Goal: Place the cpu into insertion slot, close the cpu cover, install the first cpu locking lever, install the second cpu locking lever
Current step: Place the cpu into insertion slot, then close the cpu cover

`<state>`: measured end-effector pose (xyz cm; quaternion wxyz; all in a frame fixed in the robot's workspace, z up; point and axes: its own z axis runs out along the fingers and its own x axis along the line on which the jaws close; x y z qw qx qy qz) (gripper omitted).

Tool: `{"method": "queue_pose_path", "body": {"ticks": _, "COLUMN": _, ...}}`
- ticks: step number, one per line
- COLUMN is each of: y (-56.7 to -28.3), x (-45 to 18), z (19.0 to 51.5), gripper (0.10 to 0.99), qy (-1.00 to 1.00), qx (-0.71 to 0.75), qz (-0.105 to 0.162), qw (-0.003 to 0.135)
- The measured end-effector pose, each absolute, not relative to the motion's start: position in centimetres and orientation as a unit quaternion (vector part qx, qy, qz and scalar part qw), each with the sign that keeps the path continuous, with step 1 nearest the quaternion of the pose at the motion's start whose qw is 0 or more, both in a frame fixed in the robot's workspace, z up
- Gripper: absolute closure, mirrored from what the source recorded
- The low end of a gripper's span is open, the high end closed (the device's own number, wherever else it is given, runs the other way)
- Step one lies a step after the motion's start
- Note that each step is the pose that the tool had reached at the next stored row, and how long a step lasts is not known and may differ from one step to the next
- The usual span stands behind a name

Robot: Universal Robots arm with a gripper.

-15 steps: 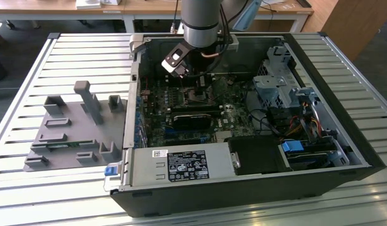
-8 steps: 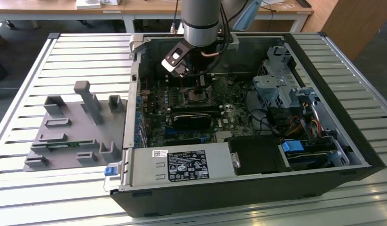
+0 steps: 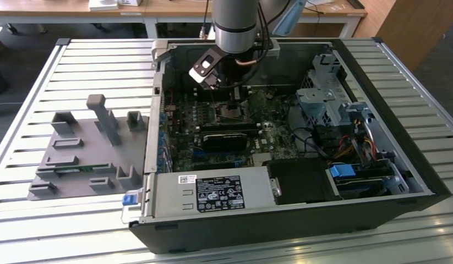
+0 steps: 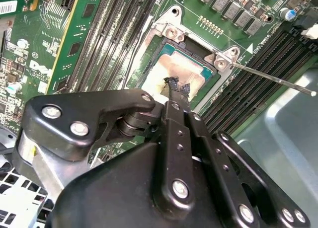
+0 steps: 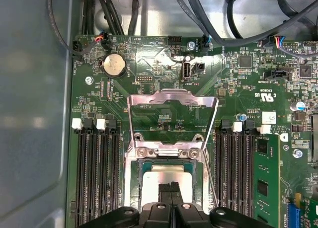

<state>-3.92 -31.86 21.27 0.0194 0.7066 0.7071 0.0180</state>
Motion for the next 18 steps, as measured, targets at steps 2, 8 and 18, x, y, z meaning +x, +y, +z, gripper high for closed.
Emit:
{"method": "queue_pose_path", "body": {"ticks": 2, "y": -31.86, "x": -3.93, "z": 21.29, "gripper": 0.98, "qy": 0.707, "qx": 0.707, "qz": 0.018, "qw": 0.019}}
{"method": "queue_pose_path", "body": {"ticks": 8, "y": -31.86, "x": -3.93, "z": 21.42, "gripper": 0.98, "qy": 0.707, "qx": 0.707, "qz": 0.017, "qw": 0.02}}
{"method": "queue_pose_path", "body": {"ticks": 18, "y": -31.86, "x": -3.93, "z": 21.86, "gripper": 0.98, "qy": 0.707, "qx": 0.707, "qz": 0.016, "qw": 0.021}}
